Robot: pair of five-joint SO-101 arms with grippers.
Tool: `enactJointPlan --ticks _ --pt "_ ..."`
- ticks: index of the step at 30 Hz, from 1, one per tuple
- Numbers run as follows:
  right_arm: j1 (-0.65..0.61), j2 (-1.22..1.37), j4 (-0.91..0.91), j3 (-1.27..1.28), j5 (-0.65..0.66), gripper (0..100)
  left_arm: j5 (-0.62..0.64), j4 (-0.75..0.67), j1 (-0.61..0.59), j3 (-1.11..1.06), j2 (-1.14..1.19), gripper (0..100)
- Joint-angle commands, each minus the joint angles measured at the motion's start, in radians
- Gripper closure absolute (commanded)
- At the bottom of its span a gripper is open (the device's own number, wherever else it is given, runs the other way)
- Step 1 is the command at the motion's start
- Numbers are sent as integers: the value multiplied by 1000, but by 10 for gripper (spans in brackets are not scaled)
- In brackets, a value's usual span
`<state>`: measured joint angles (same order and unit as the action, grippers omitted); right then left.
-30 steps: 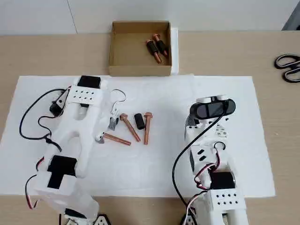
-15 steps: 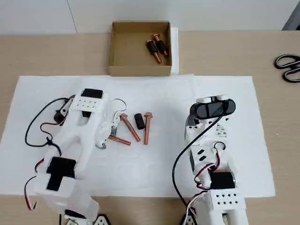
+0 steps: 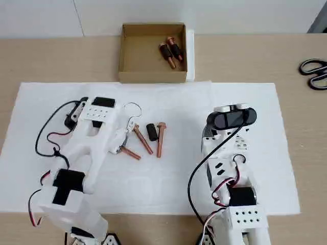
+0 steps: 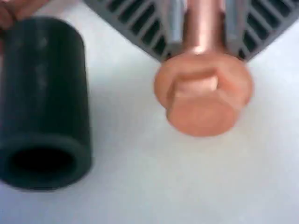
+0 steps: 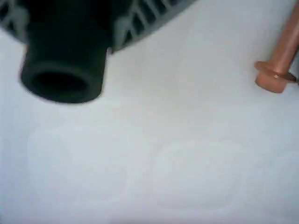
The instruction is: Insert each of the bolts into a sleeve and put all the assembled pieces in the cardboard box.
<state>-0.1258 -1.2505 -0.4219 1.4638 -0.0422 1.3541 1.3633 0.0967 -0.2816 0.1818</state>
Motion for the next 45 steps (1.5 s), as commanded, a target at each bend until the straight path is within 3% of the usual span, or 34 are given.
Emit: enactJointPlan --ticks 1,5,9,15,19,24,30,39,42,45 --pt "-38 -24 21 -9 2 994 0 199 68 200 -17 993" --pt "-139 -24 22 -8 5 994 -5 384 183 481 -17 993" --pt "-196 -24 35 -6 5 991 -81 388 239 676 -18 993" --pt "-176 -24 111 -5 5 991 -259 388 199 863 -18 993" --pt "-143 -24 254 -5 5 991 -417 388 183 1018 -18 993" --pt "-145 -24 302 35 6 991 -760 388 259 1204 -18 993" --pt "-145 -24 438 127 6 993 -908 388 400 1402 -18 993" --pt "-174 -73 478 143 6 994 -964 391 442 1400 -126 993" --pt "-219 -174 456 144 6 994 -1053 391 439 1268 -261 993" --pt "-278 -302 363 144 6 994 -1051 391 439 1030 -436 993"
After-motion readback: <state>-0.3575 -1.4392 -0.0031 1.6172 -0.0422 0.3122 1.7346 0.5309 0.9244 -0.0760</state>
